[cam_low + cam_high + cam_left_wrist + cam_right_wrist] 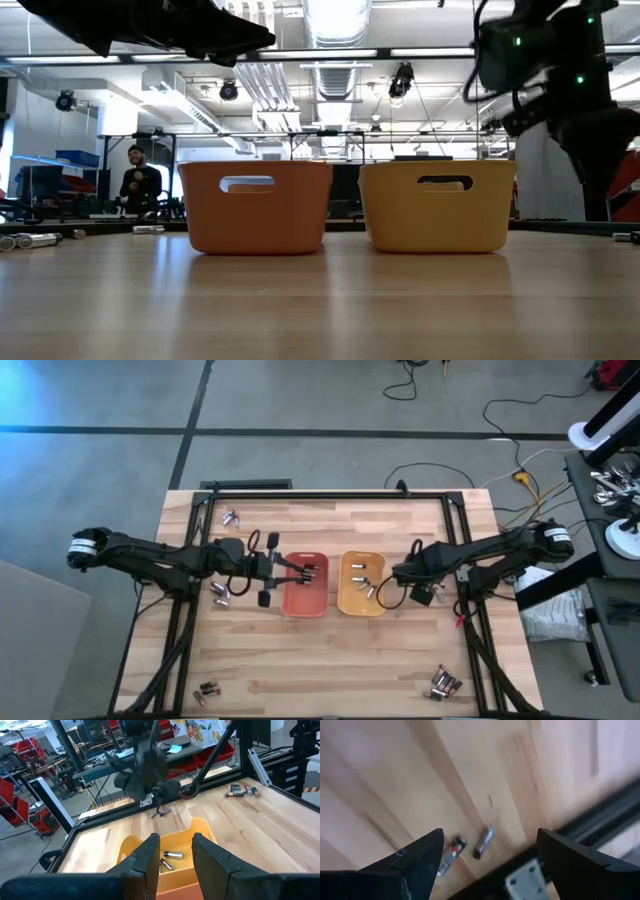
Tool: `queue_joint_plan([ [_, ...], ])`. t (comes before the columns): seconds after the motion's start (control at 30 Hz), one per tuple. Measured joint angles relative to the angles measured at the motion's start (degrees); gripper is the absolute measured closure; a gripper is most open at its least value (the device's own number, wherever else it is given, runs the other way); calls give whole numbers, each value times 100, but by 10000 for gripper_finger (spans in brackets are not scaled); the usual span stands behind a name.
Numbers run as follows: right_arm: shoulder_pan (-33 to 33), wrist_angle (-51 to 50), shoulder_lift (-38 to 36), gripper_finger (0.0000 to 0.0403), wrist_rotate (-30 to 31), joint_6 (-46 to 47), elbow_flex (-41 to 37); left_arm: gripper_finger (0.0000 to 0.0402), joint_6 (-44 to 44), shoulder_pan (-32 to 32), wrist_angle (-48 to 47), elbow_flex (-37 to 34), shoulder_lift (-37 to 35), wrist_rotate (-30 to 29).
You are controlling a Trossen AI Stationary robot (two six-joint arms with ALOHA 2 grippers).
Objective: Sort batteries
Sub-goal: Put the black-silver battery into the yellow bin
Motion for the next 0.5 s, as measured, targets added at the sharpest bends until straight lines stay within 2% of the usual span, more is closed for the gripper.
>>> queue_joint_plan([
  [0.1, -115, 27, -6, 75, -421, 168, -211, 306, -1, 0, 127, 0, 0, 0],
  [0.3, -176, 22, 296, 52, -481, -773, -373, 306, -22, 1, 244, 0, 2, 0],
  [0.5, -174, 30, 836, 57, -763, -1261, -396, 306, -22, 0, 330, 0, 4, 2],
])
